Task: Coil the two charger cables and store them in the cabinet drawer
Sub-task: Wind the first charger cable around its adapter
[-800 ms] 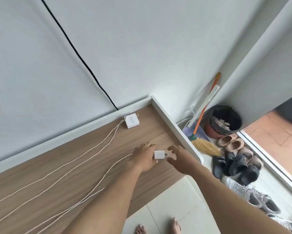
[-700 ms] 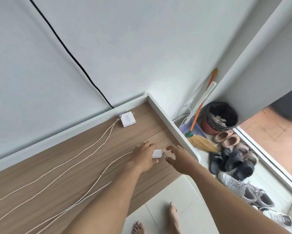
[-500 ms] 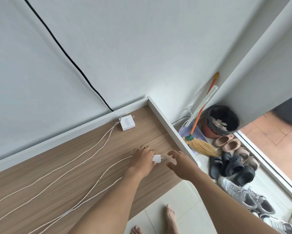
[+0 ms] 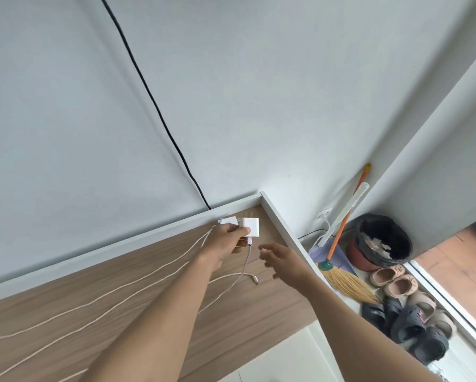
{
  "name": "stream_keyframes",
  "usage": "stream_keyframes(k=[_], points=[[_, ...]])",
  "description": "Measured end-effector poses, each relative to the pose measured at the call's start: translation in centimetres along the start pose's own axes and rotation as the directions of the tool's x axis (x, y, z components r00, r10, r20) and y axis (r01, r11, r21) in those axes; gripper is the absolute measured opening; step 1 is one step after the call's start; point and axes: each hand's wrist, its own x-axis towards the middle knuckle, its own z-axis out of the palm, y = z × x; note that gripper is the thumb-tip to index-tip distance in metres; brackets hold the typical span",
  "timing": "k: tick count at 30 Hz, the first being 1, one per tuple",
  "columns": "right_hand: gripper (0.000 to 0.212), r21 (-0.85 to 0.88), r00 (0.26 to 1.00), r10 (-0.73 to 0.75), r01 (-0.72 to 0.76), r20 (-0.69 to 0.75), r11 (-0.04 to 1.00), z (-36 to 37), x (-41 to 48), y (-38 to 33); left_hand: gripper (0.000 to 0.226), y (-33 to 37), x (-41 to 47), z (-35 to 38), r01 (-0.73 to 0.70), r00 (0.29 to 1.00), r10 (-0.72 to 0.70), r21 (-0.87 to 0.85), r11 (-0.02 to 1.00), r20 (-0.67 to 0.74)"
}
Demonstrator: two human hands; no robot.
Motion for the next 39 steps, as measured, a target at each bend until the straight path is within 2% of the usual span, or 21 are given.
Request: stream_keyframes(k=[3,7,14,16,19,23,31,36,39], points=[[0.023,0.133,0.996,-0.058,0.049,0.067,0.99,0.9,-1.5,-3.3,0.006,2.8,-2.6,-1.5,-0.062,0.998,0.062,-0.087,0.994,0.002],[0.019,0.215,0.981,-0.134,0.102,0.139,0.971,2.4,-3.0,-7.2,0.009,5.2,-6.4,-3.6,-0.15,0.988,0.144,-0.151,0.977,-0.05],[0.026,0.151,0.945,-0.254,0.226,0.205,0.962,4.7,-5.5,-11.7,0.017,8.7,-12.5,-8.9,-0.279,0.958,0.259,-0.181,0.943,-0.124],[0.025,0.098,0.938,-0.29,0.276,0.19,0.956,5.1,-6.0,-12.8,0.02,8.9,-14.0,-10.1,-0.299,0.952,0.286,-0.126,0.946,-0.113],[0.023,-0.071,0.919,-0.342,0.361,0.194,0.93,5.2,-5.9,-14.5,0.022,8.3,-16.0,-11.8,-0.299,0.952,0.298,-0.009,0.954,-0.062],[0.027,-0.288,0.895,-0.392,0.44,0.213,0.851,4.9,-6.0,-16.9,0.023,6.9,-18.0,-13.9,-0.309,0.951,0.31,0.095,0.946,0.001],[0.018,-0.368,0.896,-0.378,0.441,0.233,0.818,4.1,-5.8,-19.7,0.02,5.4,-18.4,-15.8,-0.31,0.951,0.29,0.299,0.902,0.11],[0.015,-0.386,0.894,-0.366,0.444,0.26,0.809,3.8,-5.4,-21.2,0.02,4.5,-17.1,-16.0,-0.29,0.954,0.296,0.414,0.863,0.053],[0.016,-0.437,0.881,-0.403,0.474,0.25,0.765,4.1,-5.4,-21.7,0.02,4.2,-16.3,-15.8,-0.271,0.945,0.323,0.456,0.847,-0.039]])
